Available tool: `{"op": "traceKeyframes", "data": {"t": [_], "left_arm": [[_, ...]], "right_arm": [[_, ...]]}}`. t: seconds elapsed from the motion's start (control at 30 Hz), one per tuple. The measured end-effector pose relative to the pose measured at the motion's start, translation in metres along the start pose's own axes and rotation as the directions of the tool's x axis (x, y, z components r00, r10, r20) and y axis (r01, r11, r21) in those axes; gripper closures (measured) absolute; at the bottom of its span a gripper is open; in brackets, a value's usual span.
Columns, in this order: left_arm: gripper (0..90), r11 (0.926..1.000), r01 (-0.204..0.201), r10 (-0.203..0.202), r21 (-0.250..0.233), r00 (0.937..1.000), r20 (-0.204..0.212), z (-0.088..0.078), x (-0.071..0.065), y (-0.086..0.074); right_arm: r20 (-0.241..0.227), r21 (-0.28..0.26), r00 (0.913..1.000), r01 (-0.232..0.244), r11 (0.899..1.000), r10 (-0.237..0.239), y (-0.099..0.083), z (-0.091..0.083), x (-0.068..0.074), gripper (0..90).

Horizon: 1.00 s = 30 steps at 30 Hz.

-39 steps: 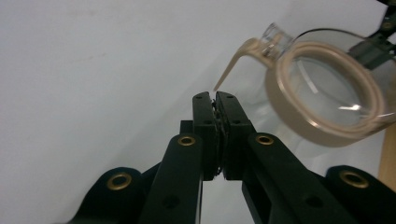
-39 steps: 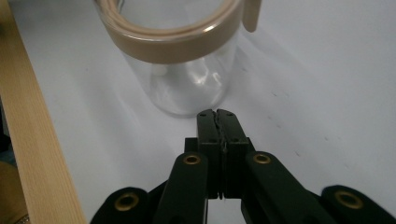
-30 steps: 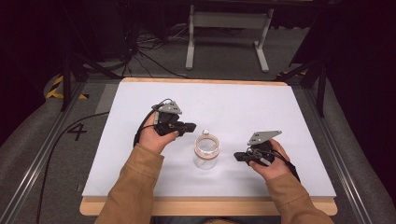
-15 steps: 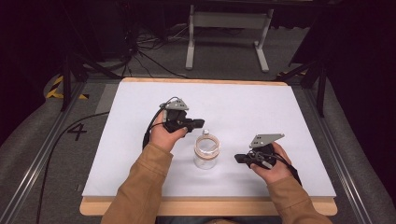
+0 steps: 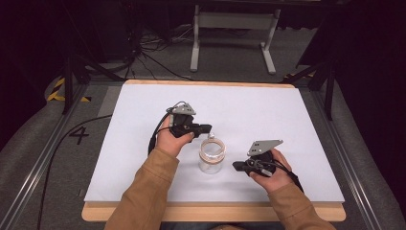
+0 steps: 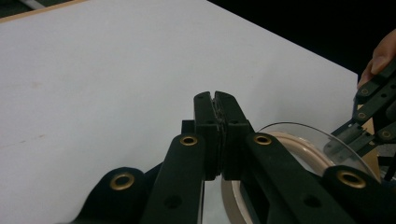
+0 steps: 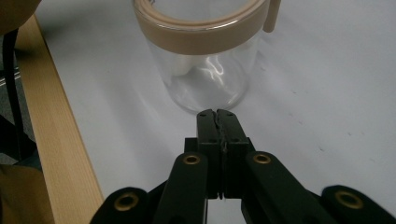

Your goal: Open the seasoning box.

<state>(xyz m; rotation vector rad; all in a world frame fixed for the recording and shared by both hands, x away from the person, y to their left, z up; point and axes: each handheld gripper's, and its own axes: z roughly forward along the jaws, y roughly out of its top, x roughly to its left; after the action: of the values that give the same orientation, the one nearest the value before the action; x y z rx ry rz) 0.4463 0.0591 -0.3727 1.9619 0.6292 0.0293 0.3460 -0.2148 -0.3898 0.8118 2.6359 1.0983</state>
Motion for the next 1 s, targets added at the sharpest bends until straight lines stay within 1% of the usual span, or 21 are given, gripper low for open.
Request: {"op": "traceKeyframes", "data": {"t": [0.03,0.07,0.13,0.2,0.23,0.3,0.37,0.4,0.43,0.47,0.53,0.57,0.7,0.73,0.77,0.9,0.97,1.0], "left_arm": [[88.8,1.0000,-0.002,0.002,0.006,1.0000,-0.002,0.001,0.000,0.000],[89.0,1.0000,0.000,0.000,0.001,1.0000,0.001,0.002,0.000,0.000],[89.2,1.0000,0.004,-0.004,0.003,0.9999,0.016,0.002,0.000,0.000],[89.1,1.0000,0.000,0.000,0.002,0.9999,0.015,0.002,0.000,0.000],[89.0,1.0000,0.007,-0.007,0.003,0.9999,0.016,0.002,-0.001,-0.001],[89.0,0.9999,0.008,-0.008,0.009,0.9998,0.018,0.001,0.000,-0.001],[89.0,1.0000,0.009,-0.010,0.003,0.9997,0.022,0.002,0.001,-0.001],[89.0,0.9999,0.007,-0.007,0.011,0.9998,0.018,0.001,0.001,-0.001],[89.0,0.9999,0.001,-0.001,0.011,0.9998,0.018,0.001,0.001,-0.001],[89.0,1.0000,0.000,0.000,0.001,0.9998,0.017,0.002,0.000,-0.001],[88.7,0.9999,-0.013,0.013,0.010,0.9999,0.007,0.001,-0.001,-0.001],[88.6,0.9998,-0.019,0.019,0.007,0.9998,0.009,0.002,-0.001,-0.001],[87.3,0.9998,-0.012,0.012,0.014,0.9998,0.014,0.002,0.000,-0.001],[87.3,1.0000,-0.001,0.000,0.004,0.9998,0.020,0.003,0.000,-0.002],[87.3,1.0000,0.001,-0.002,0.002,0.9997,0.022,0.003,0.000,-0.002],[87.4,1.0000,0.000,0.000,0.007,0.9998,0.022,0.003,0.001,-0.002],[87.4,1.0000,0.008,-0.008,0.005,0.9996,0.026,0.003,0.002,-0.002],[87.4,0.9999,0.009,-0.010,0.012,0.9996,0.026,0.002,0.002,-0.002]], "right_arm": [[-0.001,0.001,1.0000,0.002,1.000,-0.002,0.000,0.000,0.001,90.0],[-0.006,0.002,1.0000,0.001,1.000,-0.001,0.001,0.000,0.002,90.0],[-0.005,0.002,1.0000,0.006,1.000,-0.006,0.002,-0.001,0.003,90.0],[-0.005,-0.003,1.0000,0.008,1.000,-0.008,0.002,-0.002,0.003,90.0],[-0.005,-0.005,1.0000,0.005,1.000,-0.005,0.003,-0.002,0.003,90.0],[-0.006,-0.009,0.9999,0.009,1.000,-0.009,0.005,-0.002,0.003,90.0],[-0.007,-0.013,1.0000,0.007,1.000,-0.007,0.007,-0.002,0.004,90.0],[-0.006,-0.016,0.9999,0.009,1.000,-0.009,0.008,-0.002,0.005,90.0],[-0.008,-0.018,0.9999,0.014,1.000,-0.014,0.009,-0.002,0.005,90.0],[-0.013,-0.020,0.9998,0.013,1.000,-0.013,0.010,-0.002,0.007,90.0],[-0.014,-0.024,0.9997,0.020,1.000,-0.020,0.012,-0.001,0.008,90.0],[-0.016,-0.024,0.9996,0.023,0.999,-0.023,0.014,-0.001,0.009,90.0],[-0.026,-0.022,0.9991,0.034,0.999,-0.034,0.018,0.001,0.017,90.0],[-0.029,-0.022,0.9988,0.038,0.999,-0.039,0.019,0.002,0.019,90.0],[-0.031,-0.020,0.9987,0.041,0.999,-0.041,0.020,0.002,0.020,90.0],[-0.034,-0.024,0.9983,0.048,0.999,-0.048,0.023,0.004,0.022,90.0],[-0.036,-0.022,0.9983,0.044,0.999,-0.045,0.024,0.005,0.022,90.0],[-0.037,-0.022,0.9982,0.046,0.999,-0.047,0.024,0.005,0.023,90.0]]}}
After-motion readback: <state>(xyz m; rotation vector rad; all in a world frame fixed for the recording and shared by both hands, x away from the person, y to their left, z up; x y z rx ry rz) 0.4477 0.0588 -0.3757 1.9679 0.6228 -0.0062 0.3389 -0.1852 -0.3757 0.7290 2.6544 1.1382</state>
